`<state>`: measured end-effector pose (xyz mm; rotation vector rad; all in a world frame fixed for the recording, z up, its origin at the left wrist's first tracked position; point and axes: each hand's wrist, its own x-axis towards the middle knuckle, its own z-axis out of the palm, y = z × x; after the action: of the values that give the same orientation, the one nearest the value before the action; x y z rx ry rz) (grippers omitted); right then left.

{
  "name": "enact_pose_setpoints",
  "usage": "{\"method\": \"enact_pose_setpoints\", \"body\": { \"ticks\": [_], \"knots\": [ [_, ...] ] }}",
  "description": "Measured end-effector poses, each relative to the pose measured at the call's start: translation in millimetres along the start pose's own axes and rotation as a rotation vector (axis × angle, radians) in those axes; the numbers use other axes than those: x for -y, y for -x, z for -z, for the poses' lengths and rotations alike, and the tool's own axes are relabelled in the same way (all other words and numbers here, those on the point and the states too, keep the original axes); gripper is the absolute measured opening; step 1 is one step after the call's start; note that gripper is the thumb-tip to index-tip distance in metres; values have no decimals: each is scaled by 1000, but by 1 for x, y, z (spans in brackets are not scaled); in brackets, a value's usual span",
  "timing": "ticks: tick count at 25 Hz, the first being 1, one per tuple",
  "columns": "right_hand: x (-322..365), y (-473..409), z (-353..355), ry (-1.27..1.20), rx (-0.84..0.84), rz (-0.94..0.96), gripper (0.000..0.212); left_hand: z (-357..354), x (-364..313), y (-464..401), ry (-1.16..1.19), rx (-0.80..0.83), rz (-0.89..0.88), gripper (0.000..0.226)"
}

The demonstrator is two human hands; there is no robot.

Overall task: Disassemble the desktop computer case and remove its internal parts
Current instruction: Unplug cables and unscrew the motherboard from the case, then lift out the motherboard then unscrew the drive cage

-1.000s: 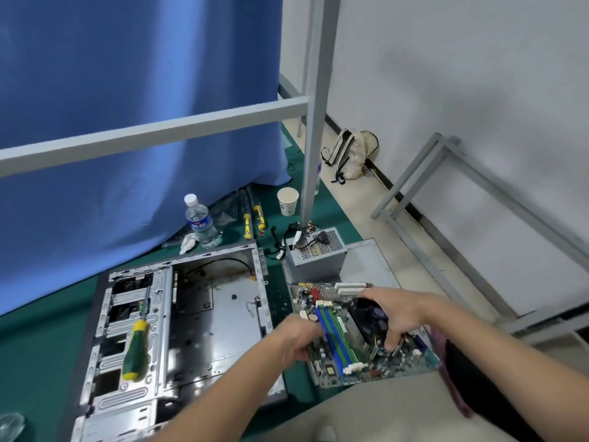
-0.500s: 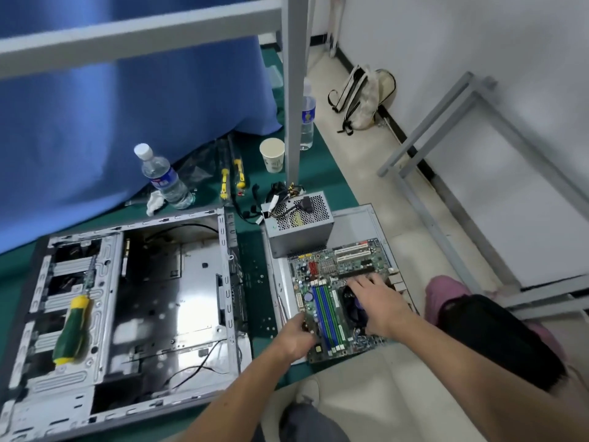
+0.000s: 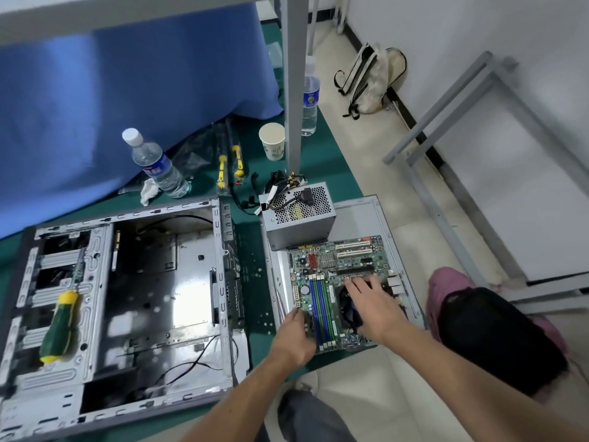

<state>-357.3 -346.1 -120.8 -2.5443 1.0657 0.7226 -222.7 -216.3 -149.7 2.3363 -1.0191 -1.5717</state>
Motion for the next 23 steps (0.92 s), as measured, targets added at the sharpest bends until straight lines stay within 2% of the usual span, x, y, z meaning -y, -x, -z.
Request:
{"method": "enact_pose_setpoints", "body": {
  "ticks": [6, 10, 14, 16, 19, 23],
  "knots": [
    [6, -2, 24, -133, 158, -20, 103, 18, -1, 6, -59, 10, -46, 56],
    [44, 1, 45, -276, 42, -38, 79, 46, -2, 38, -199, -62, -210, 39],
    [114, 3, 72, -535, -86, 28, 61, 92, 22, 70, -192, -339, -445, 34],
    [151, 1, 84, -647, -125, 40, 60, 122, 45, 82, -174, -492, -497, 31],
    [201, -2, 92, -677, -113, 47, 66, 168, 93, 97, -172, -671, -412, 35],
    [248, 0, 77, -623, 8, 27, 79, 223, 174, 116, -240, -876, -88, 42]
  ]
}}
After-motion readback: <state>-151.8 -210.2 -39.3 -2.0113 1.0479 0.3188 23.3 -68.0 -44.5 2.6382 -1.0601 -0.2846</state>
